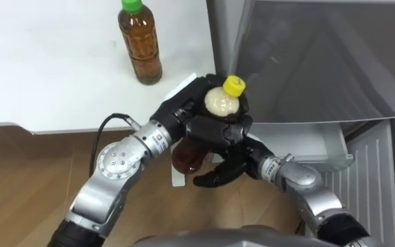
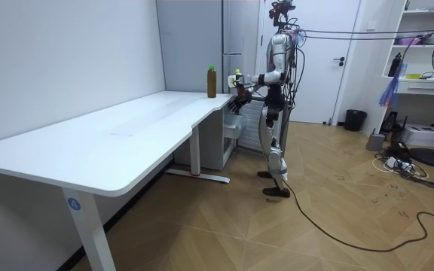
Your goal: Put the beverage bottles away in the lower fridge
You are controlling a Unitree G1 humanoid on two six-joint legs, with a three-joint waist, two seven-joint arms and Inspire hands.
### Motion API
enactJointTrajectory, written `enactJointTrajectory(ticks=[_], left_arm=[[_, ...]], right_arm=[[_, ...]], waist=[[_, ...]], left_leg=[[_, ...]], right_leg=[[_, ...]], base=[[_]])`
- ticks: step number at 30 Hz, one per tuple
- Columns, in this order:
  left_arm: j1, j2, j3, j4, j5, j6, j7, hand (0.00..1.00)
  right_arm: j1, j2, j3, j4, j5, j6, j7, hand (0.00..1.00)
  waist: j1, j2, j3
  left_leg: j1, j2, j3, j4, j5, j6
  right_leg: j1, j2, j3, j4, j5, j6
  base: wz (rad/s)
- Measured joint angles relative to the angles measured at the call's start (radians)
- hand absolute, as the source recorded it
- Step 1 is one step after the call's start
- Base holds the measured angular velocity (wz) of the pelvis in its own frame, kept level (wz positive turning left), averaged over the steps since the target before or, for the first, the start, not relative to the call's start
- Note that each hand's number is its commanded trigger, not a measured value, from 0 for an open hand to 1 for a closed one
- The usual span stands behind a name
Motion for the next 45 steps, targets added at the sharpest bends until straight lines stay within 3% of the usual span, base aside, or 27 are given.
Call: enactJointTrajectory(ticks=[11, 22, 30, 45], left_arm=[[0.004, 0.000, -0.039, 0.000, 0.000, 0.000, 0.029, 1.00], [0.005, 0.000, -0.059, 0.000, 0.000, 0.000, 0.049, 1.00], [0.006, 0.001, -0.066, 0.000, 0.001, 0.000, 0.042, 1.00], [0.007, 0.000, -0.068, 0.000, -0.001, -0.006, 0.045, 1.00]], right_arm=[[-0.006, -0.021, 0.064, -0.021, 0.004, 0.000, 0.134, 0.00], [-0.010, -0.019, 0.063, -0.021, 0.004, 0.000, 0.169, 0.00], [-0.010, -0.018, 0.063, -0.021, 0.013, 0.004, 0.188, 0.00], [0.023, -0.010, 0.077, -0.033, 0.351, 0.025, 0.173, 0.00]], waist=[[0.007, 0.001, 0.0014], [0.025, -0.009, 0.0075], [0.027, -0.011, 0.0067], [0.026, 0.000, 0.0025]], left_leg=[[-0.003, -0.001, -0.005, 0.001, 0.000, 0.000], [-0.004, -0.001, -0.005, 0.002, 0.000, 0.000], [-0.003, -0.001, -0.007, 0.002, 0.000, 0.000], [0.002, 0.000, 0.005, 0.001, 0.000, 0.000]], right_leg=[[-0.002, 0.000, -0.002, 0.003, 0.000, 0.000], [-0.002, -0.001, -0.002, 0.003, 0.000, 0.000], [-0.010, -0.001, 0.000, 0.005, 0.000, 0.000], [-0.003, 0.000, 0.002, 0.002, 0.000, 0.000]], base=[[0.00], [0.00], [0.00], [0.00]])
